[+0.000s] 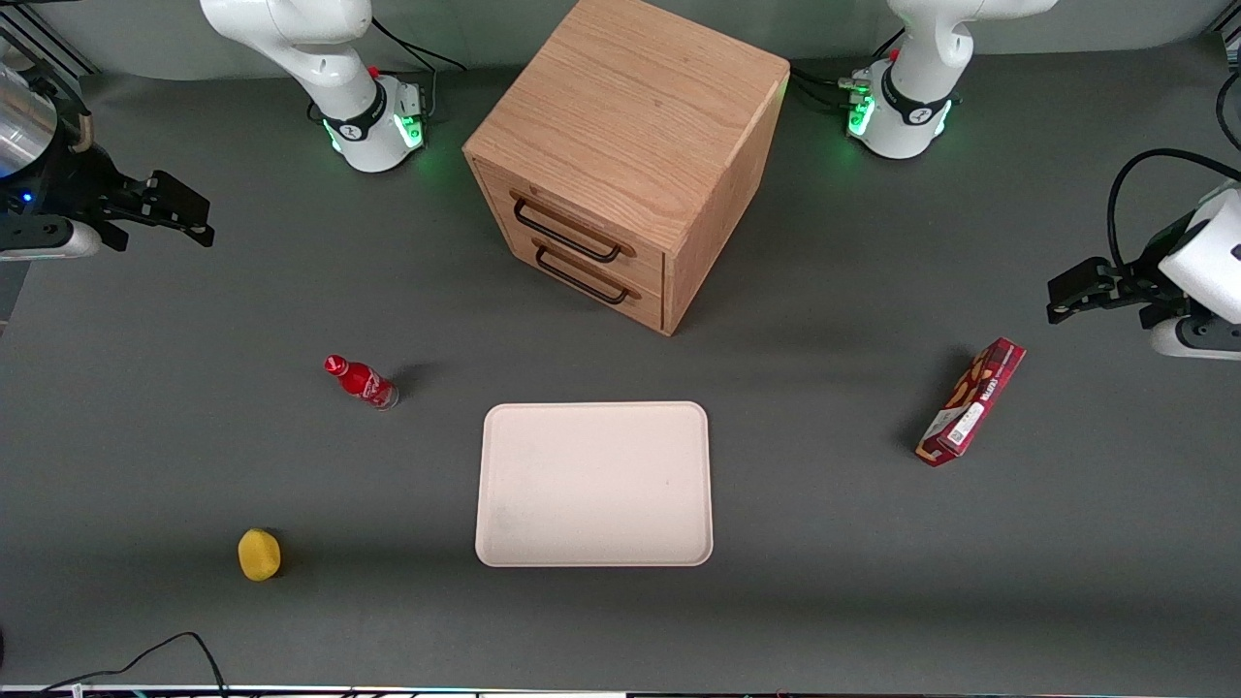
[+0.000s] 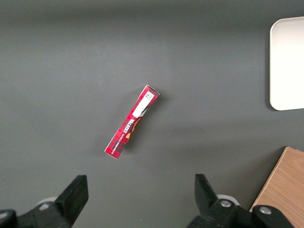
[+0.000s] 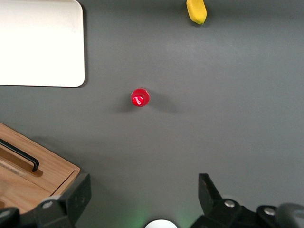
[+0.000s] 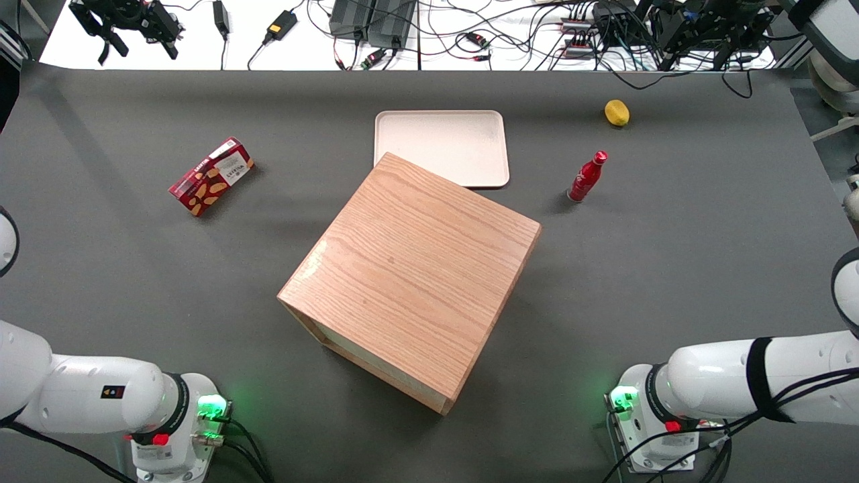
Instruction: Open upper drawer
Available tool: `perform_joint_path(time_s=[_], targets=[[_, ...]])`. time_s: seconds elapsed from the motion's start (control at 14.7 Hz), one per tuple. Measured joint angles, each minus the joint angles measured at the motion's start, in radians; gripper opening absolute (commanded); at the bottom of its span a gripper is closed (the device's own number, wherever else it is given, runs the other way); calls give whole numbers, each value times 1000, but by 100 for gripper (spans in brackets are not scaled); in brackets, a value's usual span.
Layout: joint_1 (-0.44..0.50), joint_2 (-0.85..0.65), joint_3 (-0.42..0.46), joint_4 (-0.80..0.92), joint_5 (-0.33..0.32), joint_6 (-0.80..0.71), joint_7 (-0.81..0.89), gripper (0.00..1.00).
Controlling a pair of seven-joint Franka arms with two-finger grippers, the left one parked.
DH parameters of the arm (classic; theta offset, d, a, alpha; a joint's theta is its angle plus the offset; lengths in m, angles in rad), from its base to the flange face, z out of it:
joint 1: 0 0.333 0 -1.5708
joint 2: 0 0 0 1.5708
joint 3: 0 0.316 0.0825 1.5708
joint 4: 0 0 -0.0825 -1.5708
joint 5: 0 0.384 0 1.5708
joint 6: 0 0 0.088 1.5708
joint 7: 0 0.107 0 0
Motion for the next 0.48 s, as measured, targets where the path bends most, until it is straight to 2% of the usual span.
perform_joint_path(time_s=[0.48], targets=[[2,14,13,-1,-8,1,0,100]])
